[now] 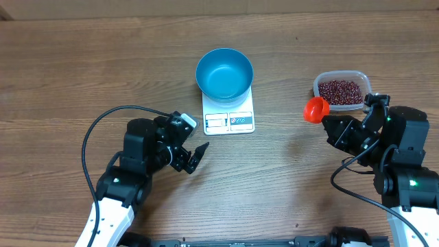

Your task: Scoop item into bowl and weigh 150g on scale

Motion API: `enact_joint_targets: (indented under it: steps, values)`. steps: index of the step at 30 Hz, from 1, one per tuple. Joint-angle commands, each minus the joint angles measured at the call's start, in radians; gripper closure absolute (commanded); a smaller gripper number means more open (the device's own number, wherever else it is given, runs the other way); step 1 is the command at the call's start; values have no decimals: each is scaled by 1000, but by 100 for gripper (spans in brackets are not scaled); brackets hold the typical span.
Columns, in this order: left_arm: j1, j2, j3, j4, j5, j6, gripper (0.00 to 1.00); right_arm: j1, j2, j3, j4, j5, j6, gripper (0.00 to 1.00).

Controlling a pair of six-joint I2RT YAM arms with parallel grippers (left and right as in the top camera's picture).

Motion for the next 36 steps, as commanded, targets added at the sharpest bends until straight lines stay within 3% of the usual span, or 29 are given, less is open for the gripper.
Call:
enact_joint_targets:
  steps: [1, 14, 36]
  values:
    - [4, 23, 0, -4, 10, 22, 0, -4, -2, 20, 4, 11, -7, 96]
    - [4, 49, 0, 36, 11, -69, 1, -4, -2, 20, 6, 11, -7, 96]
    - [3, 49, 0, 29, -11, -68, 0, -4, -2, 20, 6, 11, -7, 96]
